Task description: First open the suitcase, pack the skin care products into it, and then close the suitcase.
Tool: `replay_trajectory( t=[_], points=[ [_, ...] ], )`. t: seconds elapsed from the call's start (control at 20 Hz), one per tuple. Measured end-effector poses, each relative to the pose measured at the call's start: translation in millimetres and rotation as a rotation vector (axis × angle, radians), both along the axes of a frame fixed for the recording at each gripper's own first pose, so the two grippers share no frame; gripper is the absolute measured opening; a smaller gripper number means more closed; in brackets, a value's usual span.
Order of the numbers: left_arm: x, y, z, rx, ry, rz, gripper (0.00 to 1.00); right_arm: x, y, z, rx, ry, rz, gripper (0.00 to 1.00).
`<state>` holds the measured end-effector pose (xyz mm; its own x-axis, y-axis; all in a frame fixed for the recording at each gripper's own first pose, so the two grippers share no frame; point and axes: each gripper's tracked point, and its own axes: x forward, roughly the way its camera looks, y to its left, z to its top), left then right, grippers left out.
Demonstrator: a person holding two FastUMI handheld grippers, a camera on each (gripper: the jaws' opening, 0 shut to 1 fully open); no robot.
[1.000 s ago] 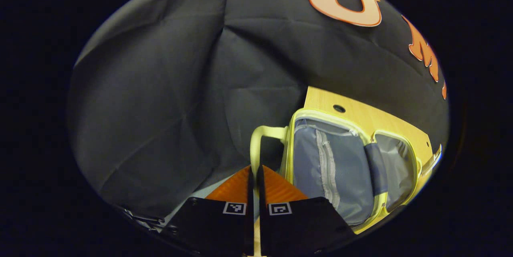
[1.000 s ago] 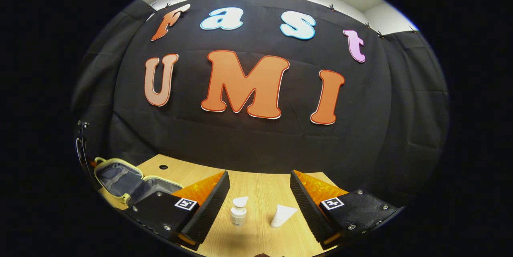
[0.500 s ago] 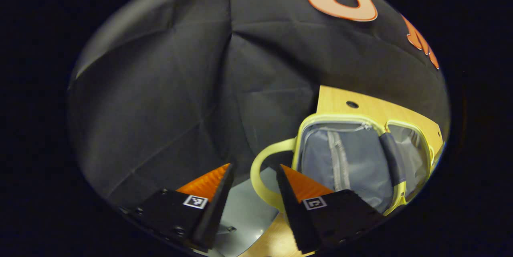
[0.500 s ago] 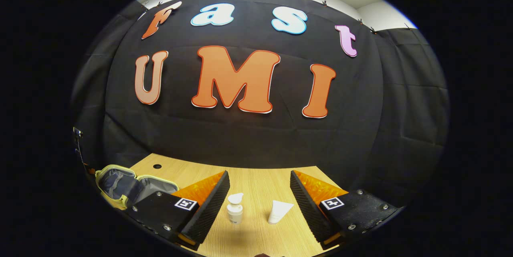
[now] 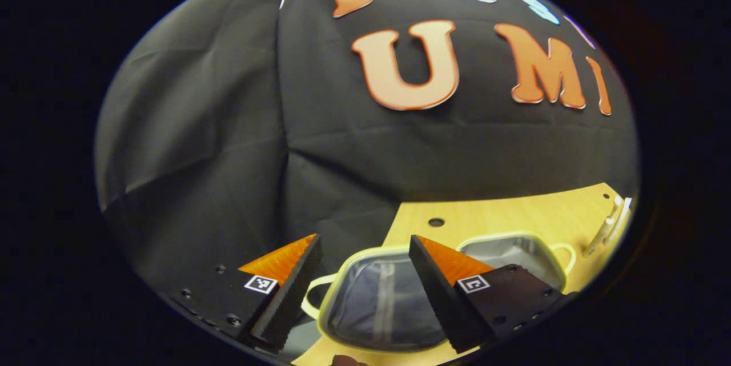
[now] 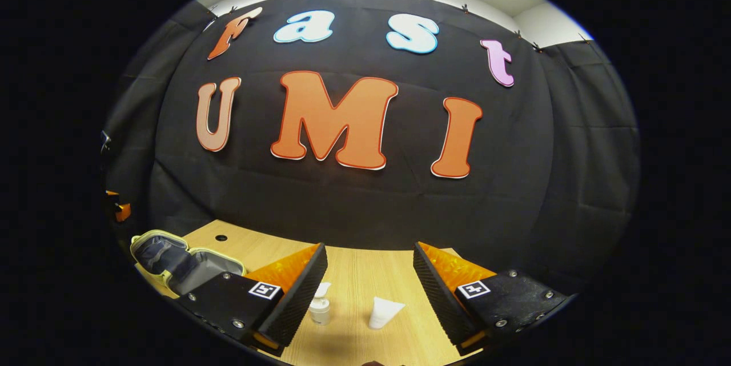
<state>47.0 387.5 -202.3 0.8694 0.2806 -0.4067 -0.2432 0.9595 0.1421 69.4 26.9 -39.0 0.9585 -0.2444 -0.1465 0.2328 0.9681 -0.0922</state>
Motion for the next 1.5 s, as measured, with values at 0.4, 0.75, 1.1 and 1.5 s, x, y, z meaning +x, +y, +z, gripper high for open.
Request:
replay_trajectory(
  t=[0.4, 0.75, 1.1, 1.5],
  points=[
    [23.0, -151.3, 89.8, -0.008, -0.176, -0.163, 0.98, -15.4, -22.5, -15.1, 0.019, -0.002, 0.05, 0.97],
    [30.9, -255.9, 130.1, -0.069, -0.266, -0.3, 1.0, -23.6, -43.8, -29.2, 0.023, 0.015, 0.05, 0.97],
    [29.3, -359.7, 102.2, -0.129, -0.211, -0.476, 0.99, -30.2, -54.9, -45.5, 0.033, 0.047, 0.043, 0.97],
    [24.8, -446.6, 18.2, -0.196, -0.027, -0.634, 0.99, -41.8, -81.5, -65.0, 0.019, 0.106, 0.005, 0.97]
  ],
)
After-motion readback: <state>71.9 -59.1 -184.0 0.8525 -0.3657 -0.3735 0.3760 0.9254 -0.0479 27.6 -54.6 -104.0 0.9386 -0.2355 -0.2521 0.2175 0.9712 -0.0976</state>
